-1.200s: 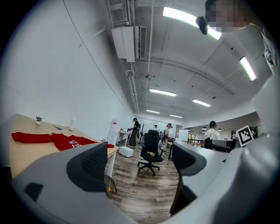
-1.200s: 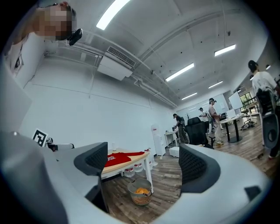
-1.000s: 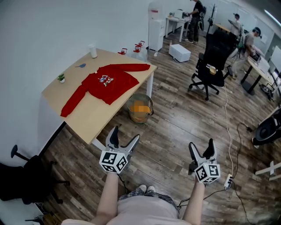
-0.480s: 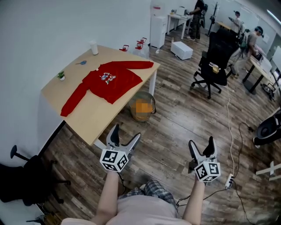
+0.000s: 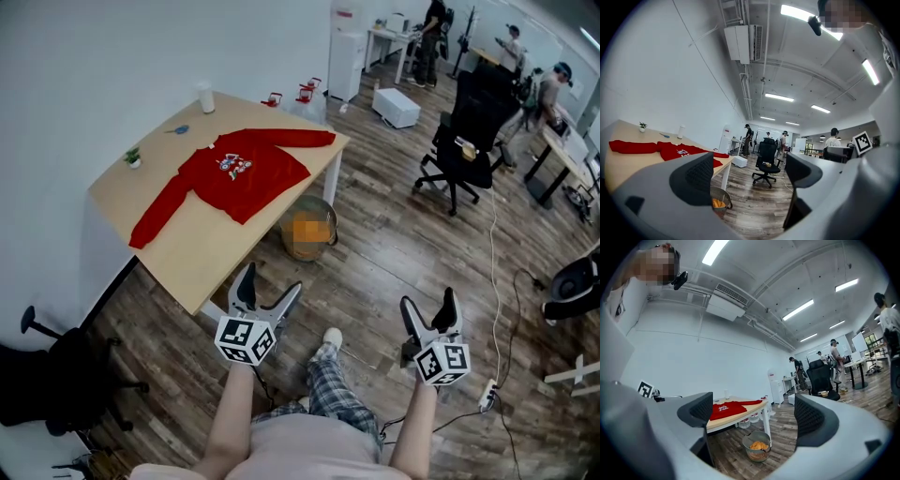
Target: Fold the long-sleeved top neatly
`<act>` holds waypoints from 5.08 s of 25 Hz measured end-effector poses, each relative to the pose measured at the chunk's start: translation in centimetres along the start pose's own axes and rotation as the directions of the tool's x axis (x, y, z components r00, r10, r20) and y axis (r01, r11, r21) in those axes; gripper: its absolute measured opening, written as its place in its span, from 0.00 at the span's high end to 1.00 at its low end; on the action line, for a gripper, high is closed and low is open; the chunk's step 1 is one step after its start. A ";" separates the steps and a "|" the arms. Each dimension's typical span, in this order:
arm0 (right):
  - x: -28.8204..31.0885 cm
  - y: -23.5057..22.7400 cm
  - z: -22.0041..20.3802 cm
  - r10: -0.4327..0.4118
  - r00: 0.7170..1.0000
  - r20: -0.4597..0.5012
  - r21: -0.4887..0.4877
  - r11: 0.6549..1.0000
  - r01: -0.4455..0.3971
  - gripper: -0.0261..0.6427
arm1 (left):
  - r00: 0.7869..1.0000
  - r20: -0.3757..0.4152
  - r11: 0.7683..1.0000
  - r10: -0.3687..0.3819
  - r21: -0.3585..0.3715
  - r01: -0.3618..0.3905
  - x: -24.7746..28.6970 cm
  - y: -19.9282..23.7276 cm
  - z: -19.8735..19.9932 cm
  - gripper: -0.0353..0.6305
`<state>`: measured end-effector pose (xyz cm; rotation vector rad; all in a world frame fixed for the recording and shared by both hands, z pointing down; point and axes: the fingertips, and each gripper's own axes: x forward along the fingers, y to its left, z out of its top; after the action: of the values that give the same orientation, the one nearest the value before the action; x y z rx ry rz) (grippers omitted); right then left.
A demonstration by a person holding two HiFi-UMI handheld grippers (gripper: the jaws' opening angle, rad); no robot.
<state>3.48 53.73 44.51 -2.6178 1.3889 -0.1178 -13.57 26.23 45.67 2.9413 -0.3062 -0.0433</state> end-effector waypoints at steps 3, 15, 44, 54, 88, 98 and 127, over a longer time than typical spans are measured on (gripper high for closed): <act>2.1 -0.5 -0.1 0.017 1.000 -0.002 0.003 1.000 -0.017 0.17 | 1.000 0.007 1.000 0.016 0.005 -0.016 1.5 1.1 0.3 0.25; 22.6 -4.1 -1.3 0.166 0.986 0.024 0.032 0.985 -0.167 0.18 | 0.987 0.035 0.987 0.156 0.024 -0.157 13.8 11.1 0.8 0.25; 67.5 14.2 -4.0 0.749 0.639 -0.177 0.083 0.658 -0.748 0.19 | 0.670 0.056 0.671 0.740 -0.011 -0.741 21.1 36.1 6.1 0.25; 70.0 20.7 -5.0 0.802 0.561 -0.205 0.082 0.585 -0.807 0.20 | 0.602 0.058 0.604 0.797 -0.039 -0.796 18.2 39.8 6.3 0.25; 61.8 60.5 -18.6 0.925 -0.044 -0.378 0.213 0.041 -0.976 0.24 | 0.047 -0.190 0.021 0.981 -0.137 -0.990 -9.4 55.0 -0.9 0.25; 59.4 64.5 -25.4 0.859 -0.132 -0.495 0.235 -0.014 -0.972 0.24 | -0.053 -0.386 -0.109 0.921 -0.124 -0.986 -12.6 59.0 -7.7 0.26; 64.1 58.3 -25.5 0.843 0.007 -0.539 0.218 0.148 -0.965 0.26 | -0.043 -0.443 -0.091 0.895 -0.087 -0.992 -9.8 59.2 -5.0 0.83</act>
<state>-11.78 -34.30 57.62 -1.0876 3.1901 -0.5967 -34.87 -27.78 61.68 1.5203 -2.0360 0.4204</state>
